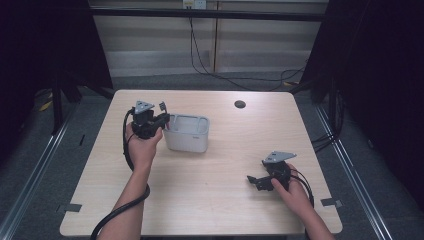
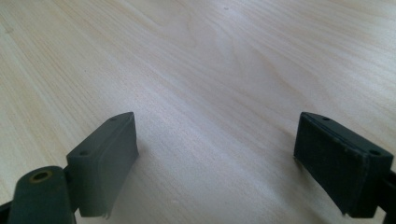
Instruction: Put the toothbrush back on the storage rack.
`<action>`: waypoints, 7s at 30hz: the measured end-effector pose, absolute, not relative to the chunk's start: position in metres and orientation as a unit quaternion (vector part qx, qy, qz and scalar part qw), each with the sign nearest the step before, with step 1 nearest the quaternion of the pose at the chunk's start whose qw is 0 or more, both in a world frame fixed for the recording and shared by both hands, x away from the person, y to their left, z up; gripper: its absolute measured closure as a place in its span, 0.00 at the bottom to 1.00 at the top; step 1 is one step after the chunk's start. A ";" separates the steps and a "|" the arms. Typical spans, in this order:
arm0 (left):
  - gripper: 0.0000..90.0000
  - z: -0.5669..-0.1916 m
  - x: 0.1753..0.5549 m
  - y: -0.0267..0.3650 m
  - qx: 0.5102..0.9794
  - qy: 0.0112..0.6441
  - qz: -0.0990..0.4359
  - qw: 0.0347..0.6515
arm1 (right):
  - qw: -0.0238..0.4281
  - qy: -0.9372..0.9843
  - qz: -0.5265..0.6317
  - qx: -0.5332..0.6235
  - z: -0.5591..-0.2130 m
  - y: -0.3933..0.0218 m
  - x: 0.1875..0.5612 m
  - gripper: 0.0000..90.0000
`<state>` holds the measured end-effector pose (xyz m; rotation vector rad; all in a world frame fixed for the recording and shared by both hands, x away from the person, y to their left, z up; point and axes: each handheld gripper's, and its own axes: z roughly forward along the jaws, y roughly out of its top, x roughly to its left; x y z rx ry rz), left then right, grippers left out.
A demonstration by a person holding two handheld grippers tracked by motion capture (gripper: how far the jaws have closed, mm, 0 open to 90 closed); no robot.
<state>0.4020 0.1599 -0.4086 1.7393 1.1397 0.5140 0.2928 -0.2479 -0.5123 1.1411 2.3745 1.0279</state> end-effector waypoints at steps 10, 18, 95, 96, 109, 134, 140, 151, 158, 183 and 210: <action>0.91 -0.413 0.401 0.158 0.713 0.467 0.202 0.481 | 0.156 0.829 0.359 0.399 -0.512 -0.248 0.293 0.14; 0.90 -0.416 0.401 0.156 0.719 0.466 0.199 0.476 | 0.157 0.829 0.359 0.398 -0.512 -0.248 0.293 0.14; 0.51 -0.415 0.390 0.171 0.719 0.470 0.198 0.471 | 0.156 0.829 0.359 0.398 -0.512 -0.248 0.293 0.14; 0.50 -0.415 0.390 0.172 0.719 0.470 0.197 0.472 | 0.157 0.830 0.359 0.398 -0.512 -0.248 0.293 0.14; 0.44 -0.415 0.387 0.179 0.720 0.472 0.191 0.471 | 0.157 0.830 0.358 0.398 -0.512 -0.248 0.293 0.14; 0.41 -0.418 0.372 0.183 0.736 0.455 0.178 0.469 | 0.157 0.830 0.358 0.398 -0.512 -0.248 0.293 0.14; 0.39 -0.425 0.369 0.185 0.740 0.453 0.171 0.467 | 0.157 0.830 0.359 0.398 -0.512 -0.248 0.293 0.14; 0.35 -0.435 0.365 0.189 0.748 0.452 0.163 0.459 | 0.157 0.830 0.359 0.398 -0.512 -0.248 0.293 0.14; 0.33 -0.440 0.364 0.192 0.751 0.453 0.155 0.456 | 0.157 0.830 0.358 0.398 -0.512 -0.248 0.293 0.14; 0.29 -0.465 0.355 0.201 0.764 0.458 0.140 0.433 | 0.157 0.829 0.359 0.398 -0.512 -0.248 0.293 0.14; 0.27 -0.487 0.346 0.205 0.787 0.447 0.141 0.400 | 0.158 0.829 0.359 0.398 -0.512 -0.248 0.293 0.14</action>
